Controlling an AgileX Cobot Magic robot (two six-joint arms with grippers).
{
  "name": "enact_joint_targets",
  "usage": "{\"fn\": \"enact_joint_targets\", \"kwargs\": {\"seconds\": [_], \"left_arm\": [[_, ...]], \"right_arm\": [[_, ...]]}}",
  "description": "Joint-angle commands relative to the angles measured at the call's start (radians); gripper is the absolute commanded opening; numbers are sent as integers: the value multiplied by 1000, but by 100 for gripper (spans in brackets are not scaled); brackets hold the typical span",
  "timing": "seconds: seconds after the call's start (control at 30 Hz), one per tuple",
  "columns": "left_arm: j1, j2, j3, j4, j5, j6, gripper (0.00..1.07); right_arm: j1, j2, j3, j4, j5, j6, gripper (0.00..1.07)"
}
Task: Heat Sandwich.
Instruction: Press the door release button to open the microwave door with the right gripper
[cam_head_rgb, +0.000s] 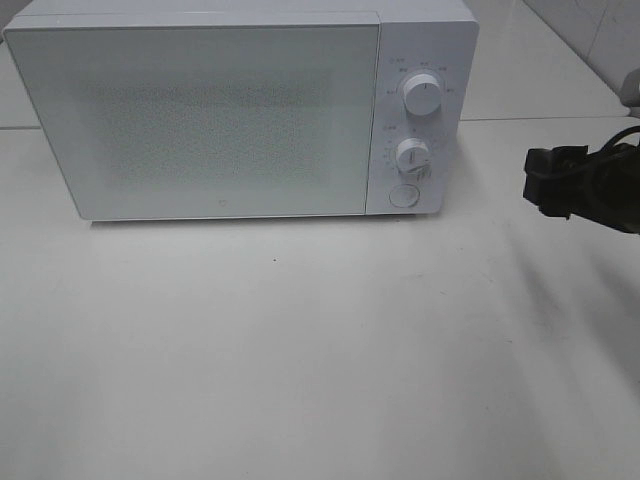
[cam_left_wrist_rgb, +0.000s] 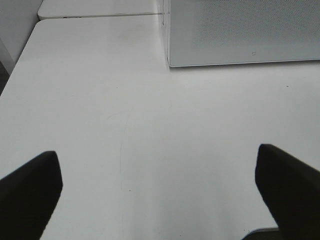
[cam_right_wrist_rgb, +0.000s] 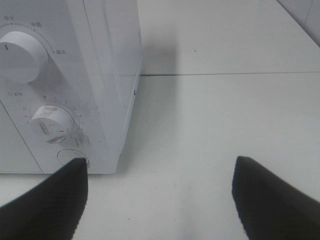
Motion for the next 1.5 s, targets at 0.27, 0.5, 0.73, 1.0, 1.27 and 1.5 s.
{"fn": "enact_joint_targets", "kwargs": {"seconds": [0.27, 0.5, 0.73, 1.0, 1.27, 1.5], "left_arm": [[2, -25, 4, 1, -14, -5, 101], [2, -25, 4, 1, -14, -5, 101], [2, -25, 4, 1, -14, -5, 101], [2, -25, 4, 1, -14, -5, 101], [2, -25, 4, 1, -14, -5, 101], [2, -25, 4, 1, -14, -5, 101]], "right_arm": [[234, 142, 8, 228, -238, -86, 76], [371, 200, 6, 357, -318, -135, 76], [524, 273, -33, 520, -367, -220, 76], [590, 329, -67, 611, -372, -229, 76], [590, 337, -80, 615, -351, -229, 76], [590, 337, -80, 616, -351, -76, 76]]}}
